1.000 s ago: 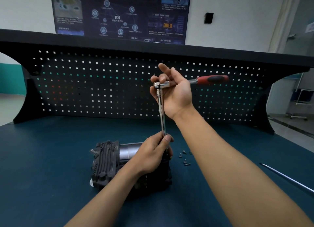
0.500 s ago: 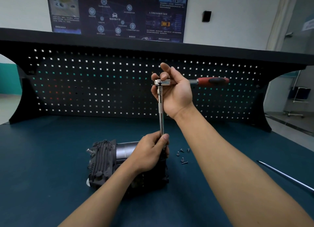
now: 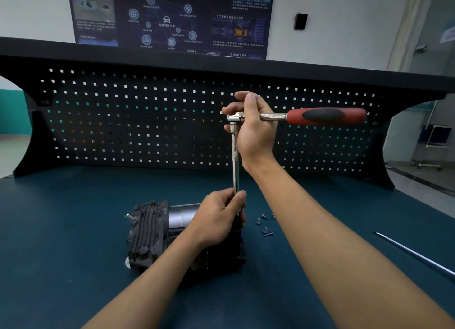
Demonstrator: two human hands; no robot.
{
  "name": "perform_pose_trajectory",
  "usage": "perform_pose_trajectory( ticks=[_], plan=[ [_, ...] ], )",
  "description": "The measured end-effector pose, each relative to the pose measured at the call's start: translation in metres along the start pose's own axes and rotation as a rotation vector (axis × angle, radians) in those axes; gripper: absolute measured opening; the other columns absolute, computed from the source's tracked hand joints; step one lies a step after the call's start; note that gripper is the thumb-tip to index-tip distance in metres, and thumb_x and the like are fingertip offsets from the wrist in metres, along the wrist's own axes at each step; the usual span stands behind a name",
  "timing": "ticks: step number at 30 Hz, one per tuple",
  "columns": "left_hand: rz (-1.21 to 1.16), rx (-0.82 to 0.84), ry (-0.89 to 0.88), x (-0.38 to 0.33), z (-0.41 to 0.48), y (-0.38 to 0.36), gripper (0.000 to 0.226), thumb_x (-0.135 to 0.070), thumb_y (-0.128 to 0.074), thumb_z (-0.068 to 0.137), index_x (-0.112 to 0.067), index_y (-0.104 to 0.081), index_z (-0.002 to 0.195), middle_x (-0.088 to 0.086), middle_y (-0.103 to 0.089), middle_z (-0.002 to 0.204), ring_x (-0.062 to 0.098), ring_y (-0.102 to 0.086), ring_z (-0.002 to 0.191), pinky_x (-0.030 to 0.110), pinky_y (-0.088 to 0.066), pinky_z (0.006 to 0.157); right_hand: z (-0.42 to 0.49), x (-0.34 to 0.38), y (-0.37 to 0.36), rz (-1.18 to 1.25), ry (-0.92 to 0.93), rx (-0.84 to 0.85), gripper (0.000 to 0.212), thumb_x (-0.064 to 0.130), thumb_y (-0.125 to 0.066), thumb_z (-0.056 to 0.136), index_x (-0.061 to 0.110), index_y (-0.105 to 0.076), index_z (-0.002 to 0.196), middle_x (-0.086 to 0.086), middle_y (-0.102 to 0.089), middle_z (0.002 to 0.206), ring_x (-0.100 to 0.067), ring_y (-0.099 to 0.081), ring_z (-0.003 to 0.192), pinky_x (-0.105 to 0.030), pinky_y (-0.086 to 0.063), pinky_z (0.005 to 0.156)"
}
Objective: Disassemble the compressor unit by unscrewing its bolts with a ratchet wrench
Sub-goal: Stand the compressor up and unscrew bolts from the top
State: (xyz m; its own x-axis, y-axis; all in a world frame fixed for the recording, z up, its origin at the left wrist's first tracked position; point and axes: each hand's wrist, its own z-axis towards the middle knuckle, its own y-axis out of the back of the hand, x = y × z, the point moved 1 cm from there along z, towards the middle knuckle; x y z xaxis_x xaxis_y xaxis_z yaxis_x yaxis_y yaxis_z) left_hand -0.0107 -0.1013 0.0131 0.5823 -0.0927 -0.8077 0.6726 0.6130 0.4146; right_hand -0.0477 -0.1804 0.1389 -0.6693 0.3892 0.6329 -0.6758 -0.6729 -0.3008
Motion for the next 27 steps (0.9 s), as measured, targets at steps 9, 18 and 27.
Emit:
perform_pose_trajectory(
  ticks=[9,18,27],
  plan=[
    [0.006,-0.012,0.012,-0.004,-0.004,0.001,0.038,-0.037,-0.045,0.104,-0.008,-0.058,0.084,0.006,-0.073,0.073,0.020,-0.068,0.067,0.032,-0.053,0.066,-0.010,0.002,-0.008,-0.299,0.321,0.014,0.025,0.014,-0.041,0.104,0.002,-0.063,0.099,0.002,-0.063,0.072,-0.006,-0.063,0.071,-0.021,-0.052,0.072],
    [0.013,-0.030,0.008,-0.004,-0.004,0.000,0.040,-0.036,-0.045,0.103,-0.007,-0.059,0.079,0.004,-0.073,0.071,0.009,-0.062,0.056,0.025,-0.047,0.058,-0.014,-0.002,-0.015,-0.599,0.413,-0.012,0.028,0.021,-0.044,0.104,0.006,-0.067,0.098,-0.003,-0.067,0.077,-0.025,-0.063,0.079,-0.051,-0.050,0.075],
    [0.031,-0.038,0.002,-0.001,-0.001,-0.002,0.041,-0.039,-0.045,0.102,-0.008,-0.061,0.080,0.000,-0.073,0.070,0.004,-0.061,0.055,0.016,-0.041,0.054,-0.016,0.007,-0.025,-0.892,0.702,-0.088,0.020,0.005,-0.056,0.094,0.010,-0.074,0.102,0.005,-0.072,0.086,-0.021,-0.064,0.094,-0.040,-0.039,0.082]
  ],
)
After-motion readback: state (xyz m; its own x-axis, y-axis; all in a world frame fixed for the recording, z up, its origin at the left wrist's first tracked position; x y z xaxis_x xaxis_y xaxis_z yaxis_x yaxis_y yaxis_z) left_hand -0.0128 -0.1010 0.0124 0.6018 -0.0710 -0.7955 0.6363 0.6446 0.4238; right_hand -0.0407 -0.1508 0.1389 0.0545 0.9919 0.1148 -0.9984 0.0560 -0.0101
